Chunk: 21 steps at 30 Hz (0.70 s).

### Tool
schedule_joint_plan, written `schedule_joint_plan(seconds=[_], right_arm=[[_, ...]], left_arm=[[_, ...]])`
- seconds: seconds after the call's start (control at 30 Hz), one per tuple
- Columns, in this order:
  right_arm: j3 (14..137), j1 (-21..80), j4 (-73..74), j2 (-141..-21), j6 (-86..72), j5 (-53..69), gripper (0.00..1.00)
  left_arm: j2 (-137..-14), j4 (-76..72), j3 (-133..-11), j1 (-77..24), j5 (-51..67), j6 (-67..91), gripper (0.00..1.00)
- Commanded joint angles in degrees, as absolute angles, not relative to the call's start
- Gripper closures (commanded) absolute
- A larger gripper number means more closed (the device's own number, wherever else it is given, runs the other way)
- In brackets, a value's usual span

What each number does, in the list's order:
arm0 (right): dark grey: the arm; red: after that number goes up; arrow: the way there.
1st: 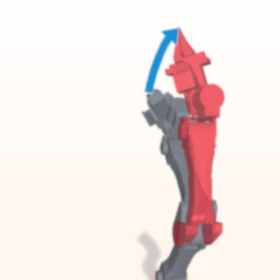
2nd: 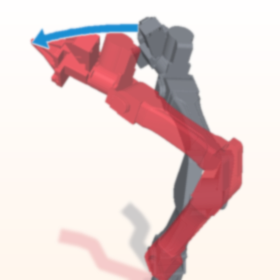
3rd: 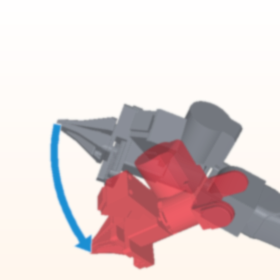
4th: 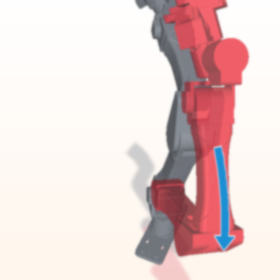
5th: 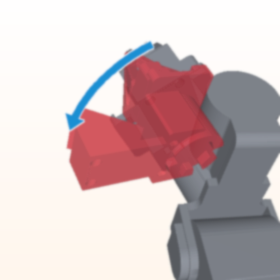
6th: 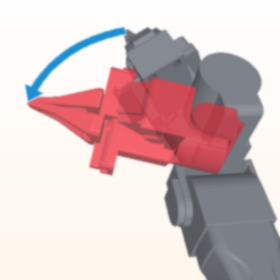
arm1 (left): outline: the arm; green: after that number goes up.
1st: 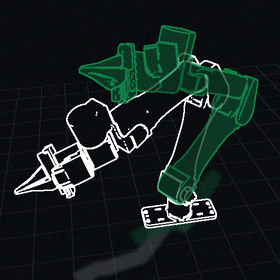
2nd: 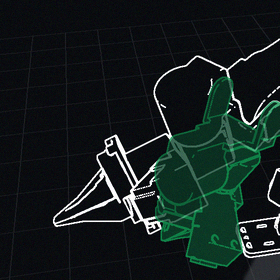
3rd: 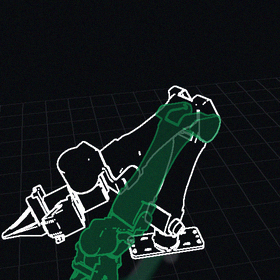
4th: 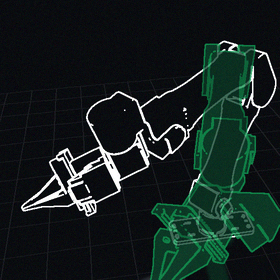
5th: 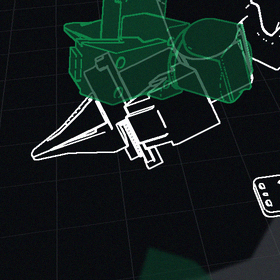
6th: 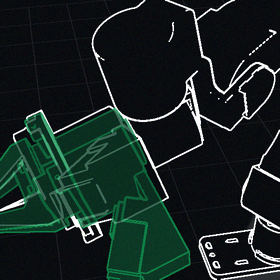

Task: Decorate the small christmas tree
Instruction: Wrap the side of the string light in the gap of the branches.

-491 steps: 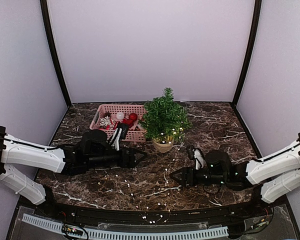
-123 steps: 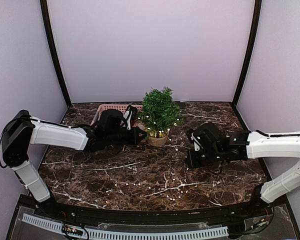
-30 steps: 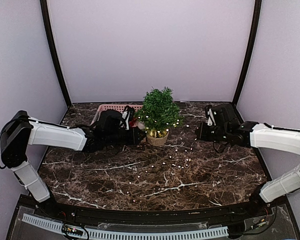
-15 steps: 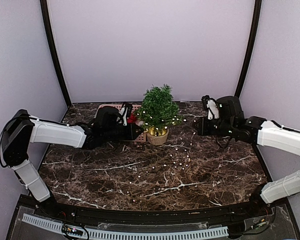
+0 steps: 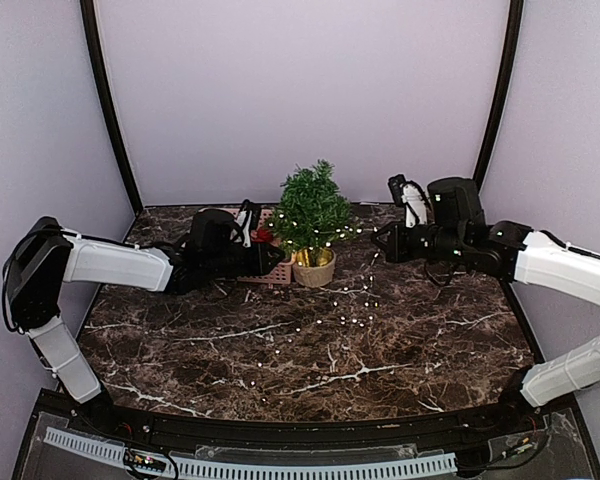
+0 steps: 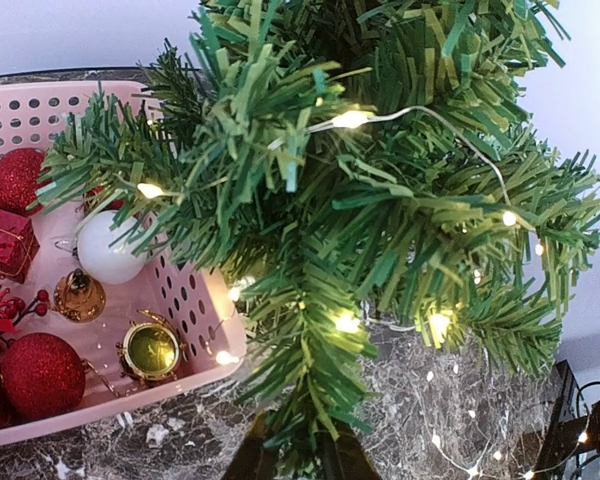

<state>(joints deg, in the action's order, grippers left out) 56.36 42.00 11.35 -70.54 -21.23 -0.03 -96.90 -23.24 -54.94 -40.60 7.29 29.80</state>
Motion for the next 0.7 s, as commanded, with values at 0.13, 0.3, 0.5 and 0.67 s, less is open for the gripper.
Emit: schedule_joint_plan(seconds=[0.13, 0.3, 0.5, 0.67], right_arm=[[57.16, 42.88, 10.46, -71.21, -20.14, 1.51, 1.00], [55.94, 43.34, 10.51, -70.96, -20.88, 3.40, 1.00], [54.82, 44.01, 9.86, -70.80, -21.51, 4.02, 1.00], [54.94, 44.08, 8.70, -71.11, -22.49, 3.23, 1.00]], left_arm=[[-94.95, -24.35, -53.45, -40.14, 7.45, 28.45, 0.81], [-91.89, -23.94, -51.31, -40.17, 5.27, 28.07, 0.68], [-84.99, -23.40, -46.13, -40.50, 0.97, 28.78, 0.47], [-81.96, -22.91, -44.85, -44.03, -2.45, 30.29, 0.29]])
